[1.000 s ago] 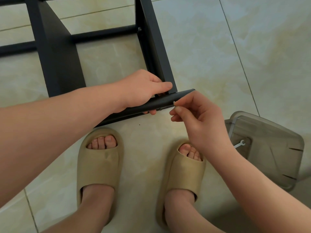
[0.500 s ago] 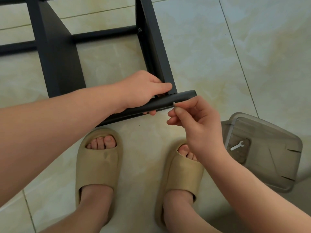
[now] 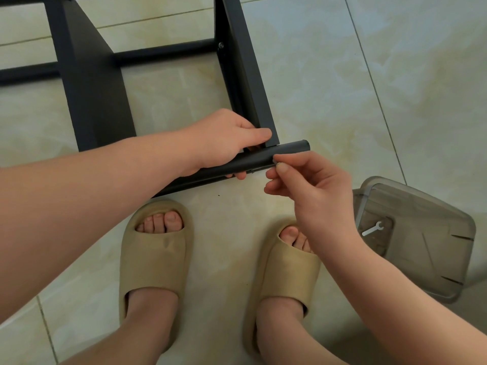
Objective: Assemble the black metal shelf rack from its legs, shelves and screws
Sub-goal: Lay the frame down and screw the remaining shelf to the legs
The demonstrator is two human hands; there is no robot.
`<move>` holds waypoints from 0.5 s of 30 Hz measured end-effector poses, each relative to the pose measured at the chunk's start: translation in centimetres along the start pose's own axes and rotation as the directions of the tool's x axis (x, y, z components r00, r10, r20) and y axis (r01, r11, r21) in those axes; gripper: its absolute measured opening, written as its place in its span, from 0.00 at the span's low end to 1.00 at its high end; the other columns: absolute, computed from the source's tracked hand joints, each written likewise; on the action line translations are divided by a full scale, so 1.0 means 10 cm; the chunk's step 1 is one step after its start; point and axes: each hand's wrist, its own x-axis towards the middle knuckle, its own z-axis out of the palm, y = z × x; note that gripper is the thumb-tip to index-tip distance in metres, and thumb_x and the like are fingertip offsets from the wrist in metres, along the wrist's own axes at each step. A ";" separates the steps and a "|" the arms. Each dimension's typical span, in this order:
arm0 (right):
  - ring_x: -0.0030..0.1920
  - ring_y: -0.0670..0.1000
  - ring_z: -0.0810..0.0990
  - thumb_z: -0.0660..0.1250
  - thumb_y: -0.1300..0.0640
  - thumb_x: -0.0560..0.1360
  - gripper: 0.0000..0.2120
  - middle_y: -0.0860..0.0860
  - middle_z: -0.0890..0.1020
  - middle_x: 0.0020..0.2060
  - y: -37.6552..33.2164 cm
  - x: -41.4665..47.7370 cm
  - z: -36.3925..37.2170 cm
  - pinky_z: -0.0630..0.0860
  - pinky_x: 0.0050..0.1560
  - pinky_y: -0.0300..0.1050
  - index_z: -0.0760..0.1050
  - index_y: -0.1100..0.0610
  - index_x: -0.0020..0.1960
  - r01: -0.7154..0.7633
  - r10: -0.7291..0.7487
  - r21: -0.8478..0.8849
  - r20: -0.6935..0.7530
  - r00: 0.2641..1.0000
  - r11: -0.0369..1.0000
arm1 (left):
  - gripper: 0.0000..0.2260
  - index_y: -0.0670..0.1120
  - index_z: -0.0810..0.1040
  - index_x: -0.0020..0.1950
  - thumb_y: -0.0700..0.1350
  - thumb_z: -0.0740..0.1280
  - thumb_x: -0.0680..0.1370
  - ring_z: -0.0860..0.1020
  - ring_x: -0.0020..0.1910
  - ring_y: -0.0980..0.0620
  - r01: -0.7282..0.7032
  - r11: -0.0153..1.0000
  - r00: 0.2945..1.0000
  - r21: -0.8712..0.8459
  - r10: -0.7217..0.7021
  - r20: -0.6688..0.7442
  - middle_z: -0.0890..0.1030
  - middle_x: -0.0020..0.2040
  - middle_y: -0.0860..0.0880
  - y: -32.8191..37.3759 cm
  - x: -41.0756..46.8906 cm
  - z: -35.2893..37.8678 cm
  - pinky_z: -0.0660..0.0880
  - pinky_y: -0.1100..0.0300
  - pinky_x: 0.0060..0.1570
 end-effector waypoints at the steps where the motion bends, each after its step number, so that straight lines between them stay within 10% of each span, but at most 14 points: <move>1: 0.34 0.50 0.83 0.66 0.69 0.79 0.11 0.51 0.84 0.34 0.00 0.01 0.00 0.82 0.42 0.42 0.82 0.56 0.47 0.014 -0.014 -0.031 0.000 1.000 0.999 | 0.17 0.42 0.82 0.47 0.55 0.65 0.81 0.81 0.27 0.51 0.000 1.000 1.000 0.003 0.000 0.000 0.83 0.30 0.45 0.00 0.00 0.00 0.78 0.60 0.29; 15: 0.32 0.50 0.83 0.67 0.69 0.78 0.10 0.51 0.85 0.34 -0.04 0.06 0.03 0.83 0.39 0.45 0.76 0.56 0.42 -0.032 0.029 -0.115 -0.033 0.999 0.993 | 0.17 0.43 0.83 0.46 0.55 0.64 0.82 0.80 0.26 0.54 -0.002 1.000 1.000 0.010 0.002 0.014 0.83 0.29 0.49 0.00 0.00 0.00 0.78 0.63 0.28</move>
